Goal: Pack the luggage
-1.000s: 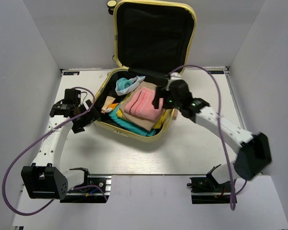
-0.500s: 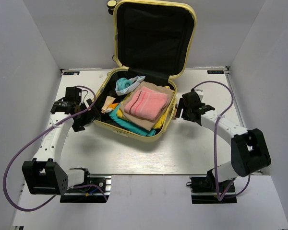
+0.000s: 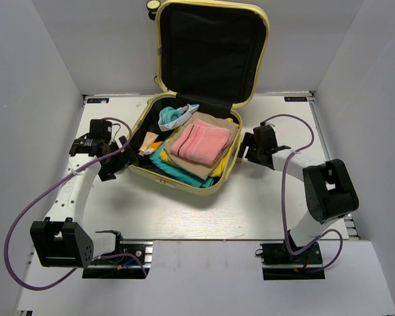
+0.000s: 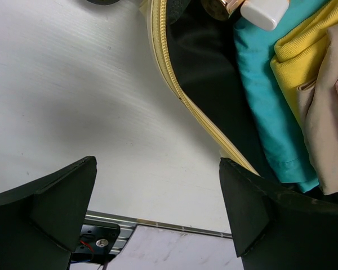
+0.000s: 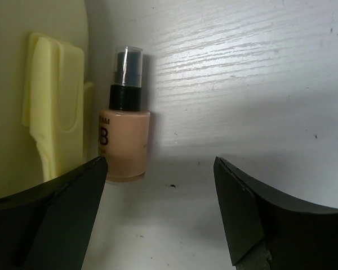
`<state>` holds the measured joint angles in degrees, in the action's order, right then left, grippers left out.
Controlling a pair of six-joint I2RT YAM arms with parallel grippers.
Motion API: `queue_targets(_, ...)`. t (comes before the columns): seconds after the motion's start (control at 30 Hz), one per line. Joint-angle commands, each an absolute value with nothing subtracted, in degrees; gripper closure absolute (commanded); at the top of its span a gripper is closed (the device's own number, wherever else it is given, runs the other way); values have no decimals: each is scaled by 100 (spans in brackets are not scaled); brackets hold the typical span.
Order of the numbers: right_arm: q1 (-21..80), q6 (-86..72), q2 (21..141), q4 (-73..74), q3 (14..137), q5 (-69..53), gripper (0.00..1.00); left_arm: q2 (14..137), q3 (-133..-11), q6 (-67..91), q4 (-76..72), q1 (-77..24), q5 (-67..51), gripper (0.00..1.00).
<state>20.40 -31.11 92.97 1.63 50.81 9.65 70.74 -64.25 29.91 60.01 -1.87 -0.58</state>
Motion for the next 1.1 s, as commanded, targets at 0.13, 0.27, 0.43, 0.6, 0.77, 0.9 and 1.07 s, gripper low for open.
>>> queue_targets(0.13,2030,-3182,9711,-1133,4843,71,19,7040,-6557,2936,5898,-167,-114,0)
queue_targets(0.27,2048,-3076,9922,-1064,4966,53,22,7040,-6530,2944,5862,-176,-123,0)
queue_targets(0.43,2092,-3120,10283,-686,5211,422,23,7075,-6504,2971,5810,-176,-106,0)
queue_targets(0.6,2144,-3068,10555,-316,5563,721,25,7128,-6548,2971,5801,-184,-114,0)
queue_targets(0.77,2118,-2208,11011,286,6318,431,35,7146,-6539,2971,5766,-184,-132,0)
queue_targets(0.9,2145,-2004,10969,571,6434,729,58,7128,-6548,2962,5774,-184,-79,0)
queue_targets(1.07,2074,-2338,10250,993,5995,1684,100,7066,-6750,2953,5810,-176,-53,0)
